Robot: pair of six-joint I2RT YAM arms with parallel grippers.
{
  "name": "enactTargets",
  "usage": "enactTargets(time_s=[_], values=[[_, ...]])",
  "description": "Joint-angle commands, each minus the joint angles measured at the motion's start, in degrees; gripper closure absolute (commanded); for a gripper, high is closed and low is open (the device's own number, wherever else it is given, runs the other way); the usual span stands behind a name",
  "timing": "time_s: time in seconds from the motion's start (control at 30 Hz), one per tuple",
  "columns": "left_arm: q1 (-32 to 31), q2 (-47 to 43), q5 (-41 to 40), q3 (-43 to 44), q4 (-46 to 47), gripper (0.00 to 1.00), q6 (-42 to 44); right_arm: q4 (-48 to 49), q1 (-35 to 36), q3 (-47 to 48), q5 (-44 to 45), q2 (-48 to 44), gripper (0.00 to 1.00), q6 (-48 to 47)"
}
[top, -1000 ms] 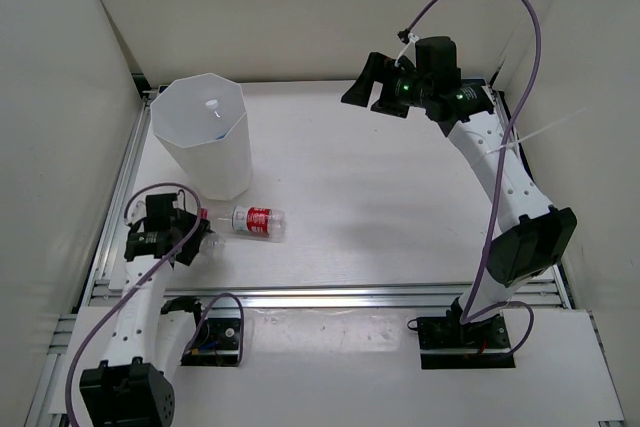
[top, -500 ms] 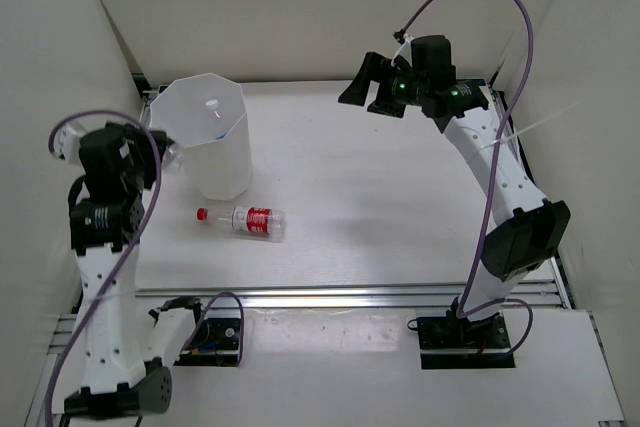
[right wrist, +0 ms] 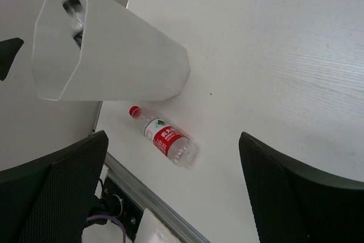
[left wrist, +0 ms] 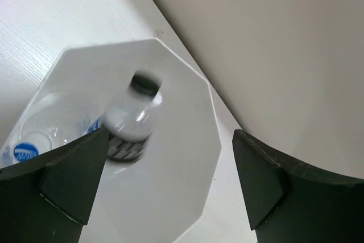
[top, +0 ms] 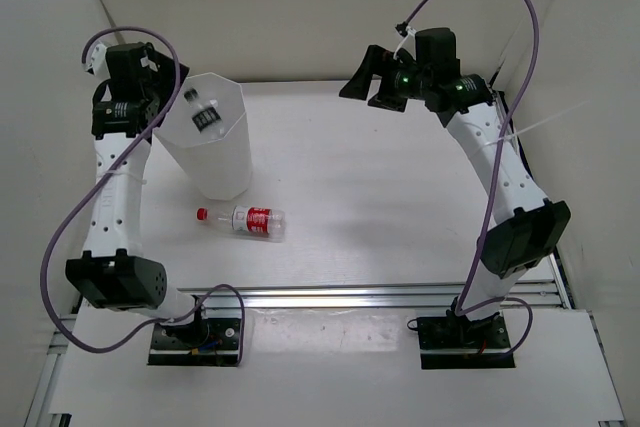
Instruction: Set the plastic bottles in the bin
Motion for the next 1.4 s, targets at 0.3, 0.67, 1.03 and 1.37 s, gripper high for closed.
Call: enactTargets(time_s=[0.3, 0.67, 1.03, 1.37], values=[[-0.61, -29.11, 8.45, -22.62, 3.72, 0.00, -1.16, -0.29, -3.67, -3.78, -0.59, -4.90, 0.01, -1.41], [-0.61, -53.04, 20.86, -64.48, 11.63, 0.00, -13.80, -0.29, -3.67, -2.73, -2.78, -2.44, 0.01, -0.35], [0.52, -44.53, 27.20, -77.15, 25.69, 0.00, -19.01, -0.29, -3.67, -4.31, -3.31, -2.96, 0.01, 0.17], [1.06, -30.91, 27.11, -76.99, 31.15, 0.00, -15.58, -0.29, -5.25, -4.31, -3.31, -3.49, 0.01, -0.88]])
